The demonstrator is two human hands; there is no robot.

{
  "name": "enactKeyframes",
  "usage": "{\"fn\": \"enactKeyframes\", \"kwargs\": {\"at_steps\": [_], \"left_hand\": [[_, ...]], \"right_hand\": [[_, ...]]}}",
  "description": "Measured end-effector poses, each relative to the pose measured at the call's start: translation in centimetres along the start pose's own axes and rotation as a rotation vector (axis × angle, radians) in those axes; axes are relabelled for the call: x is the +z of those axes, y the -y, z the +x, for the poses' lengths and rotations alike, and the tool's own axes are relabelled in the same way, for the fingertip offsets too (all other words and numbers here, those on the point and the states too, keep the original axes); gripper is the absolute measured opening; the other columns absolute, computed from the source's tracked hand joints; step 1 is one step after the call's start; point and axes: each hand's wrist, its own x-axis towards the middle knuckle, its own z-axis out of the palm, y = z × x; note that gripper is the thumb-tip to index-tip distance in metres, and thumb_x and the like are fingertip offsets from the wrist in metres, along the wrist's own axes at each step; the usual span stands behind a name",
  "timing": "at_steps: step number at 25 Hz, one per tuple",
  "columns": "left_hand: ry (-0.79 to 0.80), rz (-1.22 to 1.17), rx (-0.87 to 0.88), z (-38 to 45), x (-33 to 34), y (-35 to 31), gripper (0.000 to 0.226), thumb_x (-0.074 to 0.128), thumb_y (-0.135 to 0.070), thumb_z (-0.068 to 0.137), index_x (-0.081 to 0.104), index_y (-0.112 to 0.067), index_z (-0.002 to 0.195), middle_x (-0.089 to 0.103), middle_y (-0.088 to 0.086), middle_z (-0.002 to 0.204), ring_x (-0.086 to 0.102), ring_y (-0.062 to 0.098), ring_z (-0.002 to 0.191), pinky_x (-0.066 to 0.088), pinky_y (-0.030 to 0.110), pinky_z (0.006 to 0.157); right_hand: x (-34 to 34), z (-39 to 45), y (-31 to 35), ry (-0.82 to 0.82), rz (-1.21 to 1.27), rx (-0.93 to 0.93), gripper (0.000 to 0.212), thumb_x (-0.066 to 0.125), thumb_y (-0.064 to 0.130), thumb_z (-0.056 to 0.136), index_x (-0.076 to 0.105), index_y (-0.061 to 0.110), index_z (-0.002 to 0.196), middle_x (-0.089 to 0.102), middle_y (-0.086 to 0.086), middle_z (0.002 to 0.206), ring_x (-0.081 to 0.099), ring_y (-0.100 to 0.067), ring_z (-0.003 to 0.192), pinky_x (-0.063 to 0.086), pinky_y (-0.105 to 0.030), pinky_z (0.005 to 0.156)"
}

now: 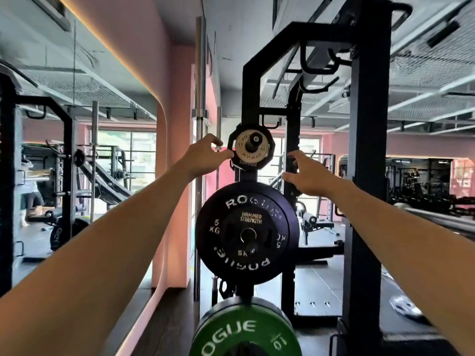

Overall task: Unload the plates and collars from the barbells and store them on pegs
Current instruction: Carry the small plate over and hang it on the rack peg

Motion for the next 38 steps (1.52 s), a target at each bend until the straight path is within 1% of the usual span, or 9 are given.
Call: {"fn": "enactKeyframes", "kwargs": {"at_steps": [6,11,16,20,24,28,32,35,38], "left_hand": [[-0.050,0.027,0.014,3.7,0.7,-1.1,0.043,0.061,-0.042,0.090,0.052,-0.019,0.125,0.055,0.009,0.125,0.054,0.026,0.110,0.044,0.035,0.091],[-0.071,0.088,0.031,8.1,2.9,1.5,0.040,0.057,-0.037,0.093,0.052,-0.017,0.127,0.058,0.008,0.122,0.055,0.027,0.111,0.046,0.038,0.095],[-0.098,0.111,0.056,14.1,5.9,5.9,0.040,0.050,-0.034,0.098,0.051,-0.015,0.133,0.059,0.008,0.126,0.053,0.023,0.108,0.040,0.030,0.087],[-0.115,0.112,0.061,19.4,8.7,8.7,0.038,0.048,-0.031,0.099,0.053,-0.011,0.131,0.059,0.012,0.129,0.055,0.026,0.111,0.036,0.027,0.083],[-0.100,0.175,0.087,23.8,11.7,10.5,0.040,0.047,-0.034,0.100,0.055,-0.009,0.130,0.061,0.012,0.125,0.056,0.023,0.103,0.038,0.029,0.079],[-0.066,0.187,0.096,26.4,13.8,12.4,0.046,0.046,-0.041,0.100,0.057,-0.006,0.127,0.064,0.012,0.121,0.060,0.030,0.108,0.049,0.036,0.090],[-0.104,0.242,0.089,28.3,14.6,13.1,0.045,0.045,-0.041,0.099,0.064,-0.002,0.109,0.065,0.011,0.100,0.061,0.026,0.090,0.037,0.028,0.067],[-0.128,0.198,0.040,28.7,15.3,12.1,0.041,0.047,-0.035,0.100,0.063,0.001,0.111,0.064,0.015,0.105,0.054,0.023,0.085,0.035,0.027,0.062],[-0.200,0.100,0.023,28.8,15.8,12.0,0.034,0.054,-0.027,0.097,0.060,0.001,0.115,0.064,0.018,0.112,0.060,0.031,0.097,0.040,0.030,0.069]], "right_hand": [[-0.6,3.7,-1.8,0.000,-0.053,-0.019,0.063,0.055,0.029,0.095,0.024,0.015,0.148,0.039,-0.012,0.149,0.043,-0.030,0.132,0.037,-0.040,0.105],[1.3,8.4,-4.1,-0.041,-0.087,-0.014,0.061,0.053,0.029,0.096,0.026,0.012,0.148,0.046,-0.014,0.143,0.048,-0.030,0.127,0.040,-0.040,0.103],[3.9,14.8,-6.7,-0.068,-0.133,-0.012,0.055,0.050,0.027,0.098,0.029,0.008,0.146,0.053,-0.017,0.133,0.052,-0.030,0.120,0.040,-0.036,0.097],[6.0,20.0,-8.6,-0.084,-0.120,0.006,0.054,0.049,0.028,0.098,0.031,0.006,0.144,0.050,-0.018,0.137,0.051,-0.032,0.122,0.040,-0.036,0.095],[8.9,24.2,-10.7,-0.092,-0.074,0.018,0.047,0.048,0.028,0.098,0.038,0.002,0.136,0.058,-0.021,0.124,0.056,-0.033,0.110,0.041,-0.033,0.082],[10.5,26.1,-10.7,-0.117,-0.026,0.023,0.037,0.048,0.023,0.100,0.048,-0.003,0.127,0.060,-0.020,0.120,0.056,-0.033,0.109,0.038,-0.029,0.079],[12.5,28.4,-11.2,-0.082,0.025,0.022,0.033,0.046,0.029,0.100,0.058,-0.001,0.101,0.063,-0.021,0.101,0.056,-0.030,0.088,0.039,-0.030,0.065],[13.6,30.1,-11.7,-0.111,0.112,0.101,0.039,0.046,0.032,0.098,0.057,-0.005,0.106,0.059,-0.025,0.110,0.055,-0.030,0.083,0.041,-0.033,0.065],[13.7,30.6,-10.8,-0.153,0.409,0.196,0.039,0.051,0.028,0.098,0.059,-0.007,0.113,0.060,-0.018,0.101,0.059,-0.029,0.078,0.047,-0.031,0.052]]}}
